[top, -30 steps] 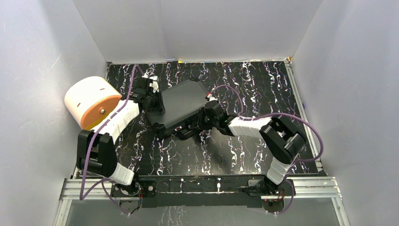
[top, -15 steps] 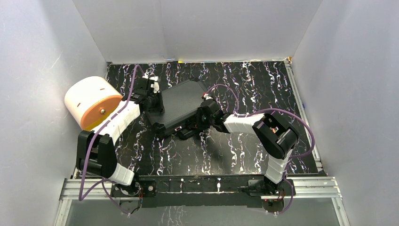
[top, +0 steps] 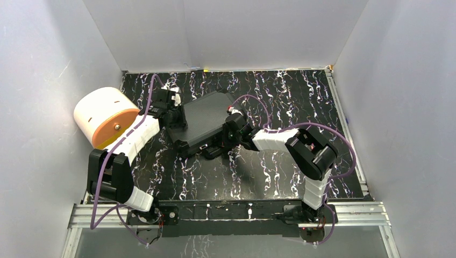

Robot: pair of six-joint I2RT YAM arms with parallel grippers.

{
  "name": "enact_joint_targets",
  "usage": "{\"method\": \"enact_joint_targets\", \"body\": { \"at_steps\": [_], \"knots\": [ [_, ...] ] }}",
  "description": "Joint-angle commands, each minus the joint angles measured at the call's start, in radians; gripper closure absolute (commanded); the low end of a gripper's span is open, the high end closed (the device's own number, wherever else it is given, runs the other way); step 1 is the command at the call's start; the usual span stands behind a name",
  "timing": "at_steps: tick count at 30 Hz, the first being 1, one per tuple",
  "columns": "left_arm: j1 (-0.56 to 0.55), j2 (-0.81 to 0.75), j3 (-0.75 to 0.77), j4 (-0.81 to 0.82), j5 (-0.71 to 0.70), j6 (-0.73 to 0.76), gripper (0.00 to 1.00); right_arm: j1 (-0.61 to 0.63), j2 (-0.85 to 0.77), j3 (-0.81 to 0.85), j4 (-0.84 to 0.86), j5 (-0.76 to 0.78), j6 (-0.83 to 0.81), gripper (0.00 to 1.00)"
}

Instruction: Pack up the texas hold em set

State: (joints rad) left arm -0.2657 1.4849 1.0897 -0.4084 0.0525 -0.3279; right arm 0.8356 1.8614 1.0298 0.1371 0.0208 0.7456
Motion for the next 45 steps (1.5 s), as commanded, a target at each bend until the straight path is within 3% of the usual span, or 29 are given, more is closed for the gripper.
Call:
{"method": "enact_joint_targets", "body": {
  "at_steps": [1,11,22,28,31,33,39,45],
  "knots": [
    [-0.001,0.030,-0.053,-0.117,0.017,-0.023,0.80,0.031,0.112,-0.019,0.105,0.077,-0.059,0.97],
    [-0.001,0.023,-0.013,-0.119,0.019,-0.029,0.80,0.037,0.062,-0.039,0.129,0.099,-0.089,0.90],
    [0.000,-0.088,0.140,-0.120,-0.008,0.014,0.60,0.037,-0.363,-0.091,-0.086,0.107,-0.144,0.68],
    [0.000,-0.263,0.140,-0.105,-0.001,0.043,0.40,0.036,-0.671,-0.137,-0.326,0.366,-0.175,0.55],
    [0.000,-0.391,0.109,-0.093,-0.021,0.046,0.12,0.036,-0.828,-0.118,-0.463,0.546,-0.183,0.33],
    [-0.001,-0.463,0.092,-0.090,-0.050,0.044,0.02,0.035,-0.942,-0.101,-0.521,0.645,-0.206,0.22],
    [0.000,-0.665,0.086,-0.150,-0.190,0.030,0.02,0.036,-1.180,0.029,-0.697,0.839,-0.269,0.09],
    [-0.001,-0.808,0.157,-0.266,-0.341,0.032,0.01,0.036,-1.252,0.191,-0.861,0.929,-0.292,0.02]
  ]
}}
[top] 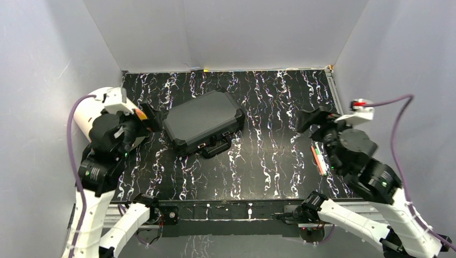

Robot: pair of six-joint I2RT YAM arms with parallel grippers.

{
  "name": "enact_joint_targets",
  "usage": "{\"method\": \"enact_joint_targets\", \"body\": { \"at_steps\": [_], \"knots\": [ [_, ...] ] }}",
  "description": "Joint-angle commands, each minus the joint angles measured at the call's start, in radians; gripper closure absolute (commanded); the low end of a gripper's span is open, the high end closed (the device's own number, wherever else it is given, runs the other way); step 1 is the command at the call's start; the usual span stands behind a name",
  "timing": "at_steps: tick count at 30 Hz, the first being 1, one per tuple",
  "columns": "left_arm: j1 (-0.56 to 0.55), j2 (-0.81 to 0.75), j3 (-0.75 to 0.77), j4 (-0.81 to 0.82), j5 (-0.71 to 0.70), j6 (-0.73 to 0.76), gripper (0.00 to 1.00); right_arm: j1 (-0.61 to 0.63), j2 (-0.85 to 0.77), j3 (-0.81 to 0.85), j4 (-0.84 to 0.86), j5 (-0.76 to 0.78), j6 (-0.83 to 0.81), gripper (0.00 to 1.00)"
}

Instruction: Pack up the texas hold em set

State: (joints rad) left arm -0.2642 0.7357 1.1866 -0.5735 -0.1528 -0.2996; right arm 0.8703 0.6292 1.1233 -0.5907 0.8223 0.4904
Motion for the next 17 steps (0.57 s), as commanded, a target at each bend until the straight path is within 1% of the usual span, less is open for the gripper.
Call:
{"method": "enact_joint_targets", "body": {
  "at_steps": [1,4,8,17],
  "knots": [
    [-0.002,-0.072,0.084,-0.119,-0.159,0.008,0.02,0.001,-0.026,0.129,-0.145,0.135,-0.041,0.02],
    [-0.002,-0.097,0.153,-0.167,-0.209,0.031,0.02,0.001,-0.046,0.176,-0.168,0.149,-0.056,0.02],
    [-0.003,-0.108,0.212,-0.210,-0.250,0.047,0.02,0.001,-0.058,0.201,-0.175,0.161,-0.061,0.02],
    [-0.003,-0.132,0.215,-0.207,-0.255,0.069,0.02,0.001,-0.042,0.191,-0.139,0.148,-0.062,0.02]
  ]
}}
